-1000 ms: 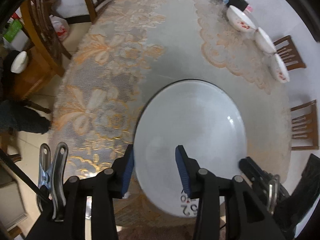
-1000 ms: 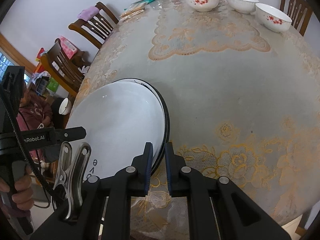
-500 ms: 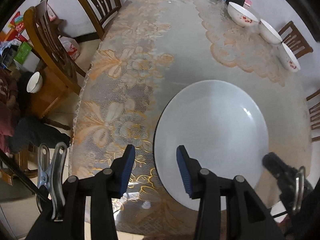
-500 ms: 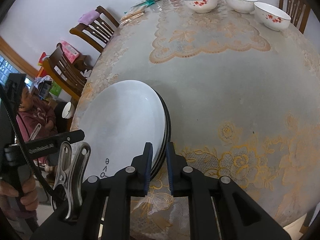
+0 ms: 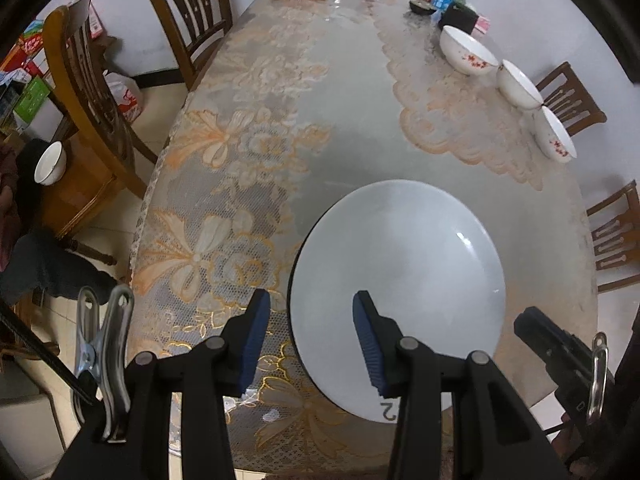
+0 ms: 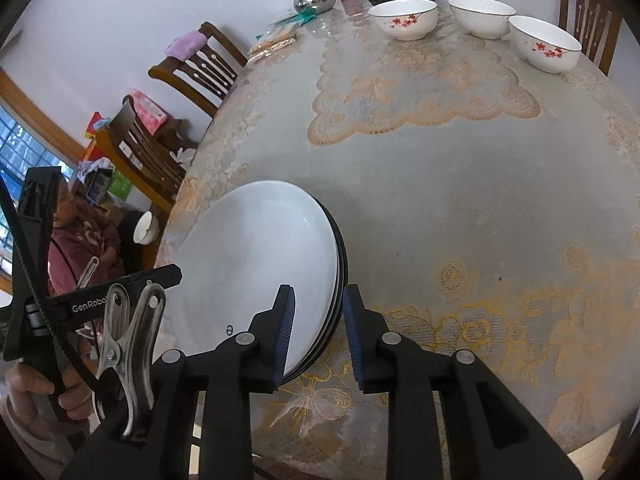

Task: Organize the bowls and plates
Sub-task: 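Open the right gripper and lift it off the plate stack, then move the right gripper toward the red-flowered white bowl's rim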

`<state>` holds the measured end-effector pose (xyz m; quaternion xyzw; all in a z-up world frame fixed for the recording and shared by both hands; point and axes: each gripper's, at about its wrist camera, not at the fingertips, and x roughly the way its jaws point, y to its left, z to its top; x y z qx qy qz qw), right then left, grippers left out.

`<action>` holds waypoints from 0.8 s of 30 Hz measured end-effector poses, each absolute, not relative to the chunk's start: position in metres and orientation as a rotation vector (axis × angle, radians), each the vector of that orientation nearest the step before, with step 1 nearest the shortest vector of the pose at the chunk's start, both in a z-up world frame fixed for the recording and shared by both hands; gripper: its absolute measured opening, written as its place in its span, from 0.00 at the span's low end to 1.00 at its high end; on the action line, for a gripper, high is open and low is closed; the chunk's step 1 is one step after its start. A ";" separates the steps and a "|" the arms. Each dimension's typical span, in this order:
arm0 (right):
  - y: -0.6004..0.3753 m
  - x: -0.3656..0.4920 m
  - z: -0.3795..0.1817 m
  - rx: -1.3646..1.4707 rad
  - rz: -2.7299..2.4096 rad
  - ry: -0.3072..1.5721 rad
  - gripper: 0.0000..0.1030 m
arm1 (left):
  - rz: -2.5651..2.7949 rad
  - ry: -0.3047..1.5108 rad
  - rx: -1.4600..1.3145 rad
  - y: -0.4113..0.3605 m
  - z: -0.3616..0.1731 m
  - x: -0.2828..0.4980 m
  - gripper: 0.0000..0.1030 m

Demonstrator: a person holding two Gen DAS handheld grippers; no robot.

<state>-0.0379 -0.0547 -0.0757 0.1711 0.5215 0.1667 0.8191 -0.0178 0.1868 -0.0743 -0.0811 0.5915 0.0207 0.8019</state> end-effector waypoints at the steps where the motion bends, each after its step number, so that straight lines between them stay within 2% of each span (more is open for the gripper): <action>1: -0.057 -0.039 -0.074 0.371 0.356 1.105 0.29 | 0.040 1.264 -0.172 0.186 -0.073 -0.017 0.43; 4: -0.064 -0.043 -0.068 0.372 0.352 1.088 0.34 | 0.024 1.258 -0.173 0.182 -0.069 -0.014 0.43; 13: -0.097 -0.048 -0.045 0.380 0.315 1.051 0.34 | -0.073 1.230 -0.162 0.147 -0.050 0.002 0.43; 24: -0.171 -0.032 -0.031 0.382 0.253 1.040 0.34 | -0.159 1.202 -0.135 0.069 -0.029 0.029 0.43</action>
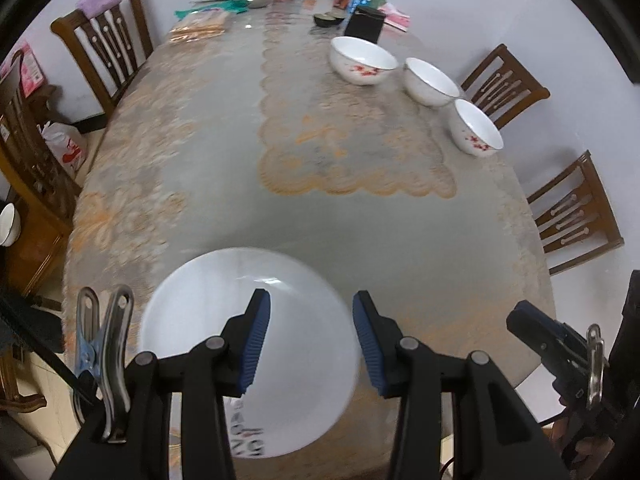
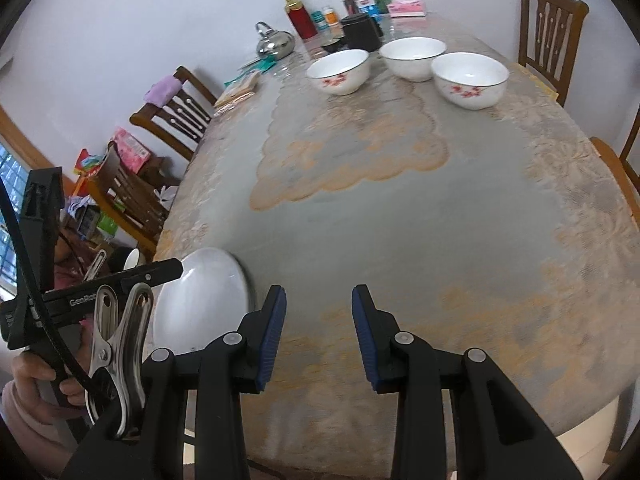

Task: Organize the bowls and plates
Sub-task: 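Move the right gripper toward the red-flowered white bowl's rim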

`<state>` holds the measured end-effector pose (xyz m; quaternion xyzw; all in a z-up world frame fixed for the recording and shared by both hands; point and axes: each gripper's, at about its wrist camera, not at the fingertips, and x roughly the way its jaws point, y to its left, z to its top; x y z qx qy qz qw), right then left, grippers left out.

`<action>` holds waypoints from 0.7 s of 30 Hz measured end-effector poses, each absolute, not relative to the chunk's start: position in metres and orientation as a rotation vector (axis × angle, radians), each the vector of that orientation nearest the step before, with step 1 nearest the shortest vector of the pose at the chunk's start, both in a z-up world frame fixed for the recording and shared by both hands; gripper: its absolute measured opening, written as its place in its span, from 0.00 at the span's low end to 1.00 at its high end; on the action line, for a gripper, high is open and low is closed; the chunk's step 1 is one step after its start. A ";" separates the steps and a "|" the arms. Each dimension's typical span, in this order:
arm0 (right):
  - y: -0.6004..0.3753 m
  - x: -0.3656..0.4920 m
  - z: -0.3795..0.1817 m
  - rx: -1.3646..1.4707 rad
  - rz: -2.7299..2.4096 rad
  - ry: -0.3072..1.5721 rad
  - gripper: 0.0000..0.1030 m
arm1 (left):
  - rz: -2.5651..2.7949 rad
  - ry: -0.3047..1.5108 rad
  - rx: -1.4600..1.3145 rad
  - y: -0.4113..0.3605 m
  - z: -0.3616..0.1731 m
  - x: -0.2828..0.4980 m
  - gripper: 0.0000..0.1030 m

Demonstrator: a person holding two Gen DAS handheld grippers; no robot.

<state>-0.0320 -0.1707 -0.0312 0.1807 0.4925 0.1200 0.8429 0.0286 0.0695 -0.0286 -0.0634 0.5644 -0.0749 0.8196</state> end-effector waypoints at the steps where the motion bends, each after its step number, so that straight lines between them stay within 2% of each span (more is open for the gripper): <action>1: -0.178 -0.030 -0.032 0.379 0.251 1.039 0.34 | -0.159 1.201 -0.135 0.062 -0.028 0.031 0.43; 21: -0.333 0.078 -0.062 0.327 0.375 1.099 0.34 | -0.068 1.186 -0.228 -0.108 -0.032 0.127 0.43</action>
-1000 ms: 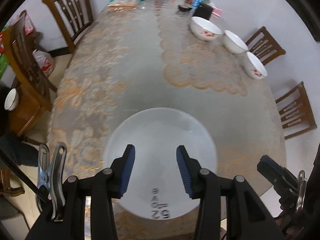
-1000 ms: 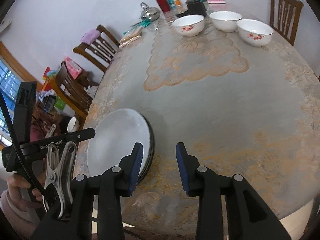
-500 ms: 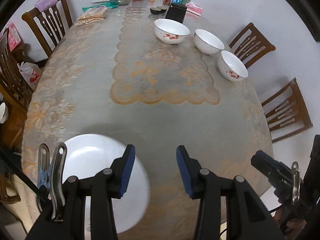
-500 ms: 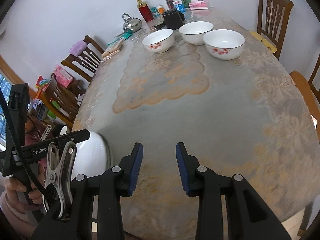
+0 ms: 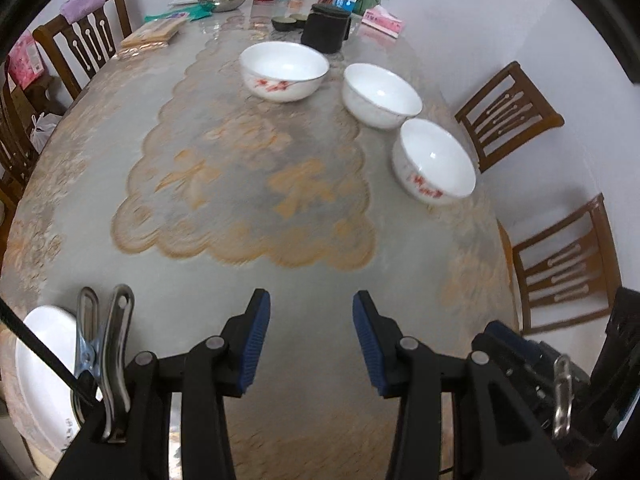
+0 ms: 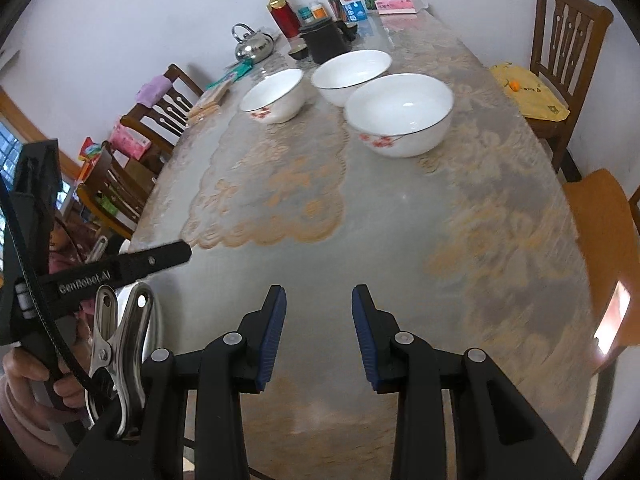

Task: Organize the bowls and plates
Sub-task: 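Move the right gripper toward the red-flowered white bowl's rim, then close the right gripper on the bowl's rim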

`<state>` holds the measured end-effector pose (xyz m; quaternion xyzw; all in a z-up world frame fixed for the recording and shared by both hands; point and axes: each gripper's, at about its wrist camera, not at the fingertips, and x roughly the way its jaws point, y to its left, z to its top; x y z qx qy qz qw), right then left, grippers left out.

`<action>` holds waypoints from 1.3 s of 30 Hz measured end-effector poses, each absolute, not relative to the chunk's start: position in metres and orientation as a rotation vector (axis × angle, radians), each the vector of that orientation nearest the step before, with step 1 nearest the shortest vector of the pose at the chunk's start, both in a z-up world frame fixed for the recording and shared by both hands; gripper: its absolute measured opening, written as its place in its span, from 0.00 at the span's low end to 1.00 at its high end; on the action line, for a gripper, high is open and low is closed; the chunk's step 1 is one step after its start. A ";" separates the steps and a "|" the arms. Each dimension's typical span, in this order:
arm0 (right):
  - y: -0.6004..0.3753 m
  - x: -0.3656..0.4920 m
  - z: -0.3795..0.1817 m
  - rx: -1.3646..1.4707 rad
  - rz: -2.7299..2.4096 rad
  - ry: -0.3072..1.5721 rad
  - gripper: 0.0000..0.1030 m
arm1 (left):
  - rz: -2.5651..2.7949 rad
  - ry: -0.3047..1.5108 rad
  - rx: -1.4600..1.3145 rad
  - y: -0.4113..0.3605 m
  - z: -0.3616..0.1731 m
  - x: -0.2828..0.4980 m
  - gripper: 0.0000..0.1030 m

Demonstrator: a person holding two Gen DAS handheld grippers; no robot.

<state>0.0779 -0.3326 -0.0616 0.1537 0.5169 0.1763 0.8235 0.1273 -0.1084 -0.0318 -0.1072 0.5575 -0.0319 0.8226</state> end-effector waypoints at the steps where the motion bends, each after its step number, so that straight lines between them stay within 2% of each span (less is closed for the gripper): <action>1: -0.339 0.085 -0.064 0.318 0.379 1.103 0.34 | -0.064 1.183 -0.230 -0.116 -0.032 0.135 0.43; 21: -0.406 0.219 -0.084 0.241 0.330 1.109 0.34 | -0.061 1.204 -0.275 -0.200 -0.075 0.263 0.43; 36: -0.407 0.290 -0.118 0.228 0.302 1.145 0.34 | -0.047 1.242 -0.245 -0.218 -0.105 0.305 0.43; 39: -0.401 0.297 -0.128 0.228 0.322 1.163 0.34 | -0.032 1.242 -0.211 -0.221 -0.109 0.311 0.37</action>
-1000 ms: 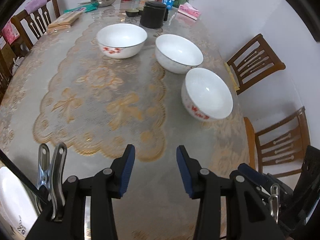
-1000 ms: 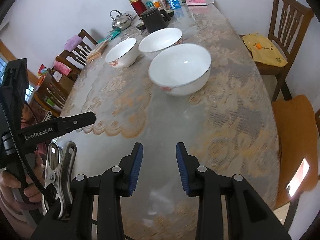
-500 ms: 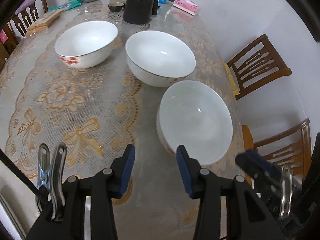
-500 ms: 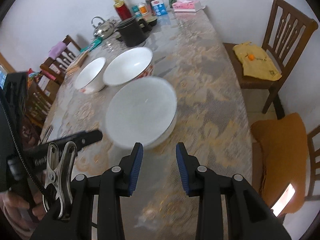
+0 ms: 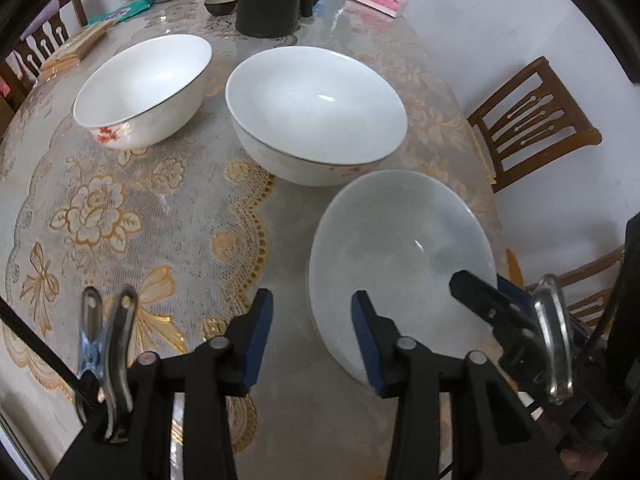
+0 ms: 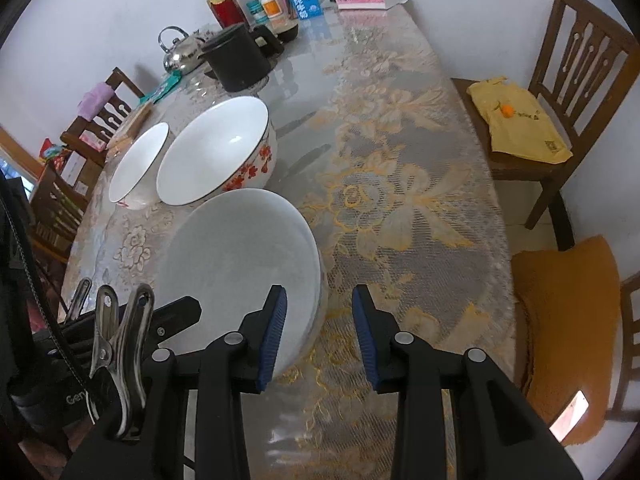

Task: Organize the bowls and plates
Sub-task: 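Close the right gripper on the bowl's rim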

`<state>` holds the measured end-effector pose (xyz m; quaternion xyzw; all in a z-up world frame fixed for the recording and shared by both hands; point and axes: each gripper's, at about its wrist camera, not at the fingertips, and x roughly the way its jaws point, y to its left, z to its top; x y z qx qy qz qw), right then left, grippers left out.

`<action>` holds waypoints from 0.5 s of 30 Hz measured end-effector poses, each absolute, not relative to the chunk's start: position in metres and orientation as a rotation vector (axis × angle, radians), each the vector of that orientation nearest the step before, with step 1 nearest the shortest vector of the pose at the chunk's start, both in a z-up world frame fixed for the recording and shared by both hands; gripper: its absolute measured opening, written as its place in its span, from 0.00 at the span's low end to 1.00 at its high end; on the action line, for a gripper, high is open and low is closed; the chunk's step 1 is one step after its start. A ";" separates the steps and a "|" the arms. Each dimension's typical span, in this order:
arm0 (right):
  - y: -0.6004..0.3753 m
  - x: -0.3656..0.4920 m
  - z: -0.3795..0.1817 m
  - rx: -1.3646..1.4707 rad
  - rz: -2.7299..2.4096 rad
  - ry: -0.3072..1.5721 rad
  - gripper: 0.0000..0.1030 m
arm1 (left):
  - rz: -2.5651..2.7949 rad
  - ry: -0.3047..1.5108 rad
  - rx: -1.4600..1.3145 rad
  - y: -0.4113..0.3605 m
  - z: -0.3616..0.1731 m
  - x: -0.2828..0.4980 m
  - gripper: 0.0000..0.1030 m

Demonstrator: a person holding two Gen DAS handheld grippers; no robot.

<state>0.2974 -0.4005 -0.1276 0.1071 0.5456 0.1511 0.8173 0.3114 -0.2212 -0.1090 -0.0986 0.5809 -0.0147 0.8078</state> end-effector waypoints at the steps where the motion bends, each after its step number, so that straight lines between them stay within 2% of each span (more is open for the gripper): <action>1: -0.399 0.299 -0.130 0.227 0.330 1.167 0.34 | -0.034 1.245 -0.200 -0.223 -0.110 0.313 0.36; 3: -0.395 0.300 -0.133 0.219 0.353 1.171 0.32 | -0.043 1.248 -0.189 -0.226 -0.112 0.315 0.36; 6: -0.391 0.299 -0.136 0.169 0.345 1.165 0.25 | -0.063 1.262 -0.195 -0.232 -0.116 0.319 0.36; 8: -0.392 0.298 -0.136 0.167 0.338 1.165 0.20 | -0.062 1.266 -0.194 -0.233 -0.116 0.318 0.30; 15: -0.394 0.283 -0.135 0.208 0.350 1.179 0.20 | -0.057 1.286 -0.152 -0.235 -0.117 0.299 0.26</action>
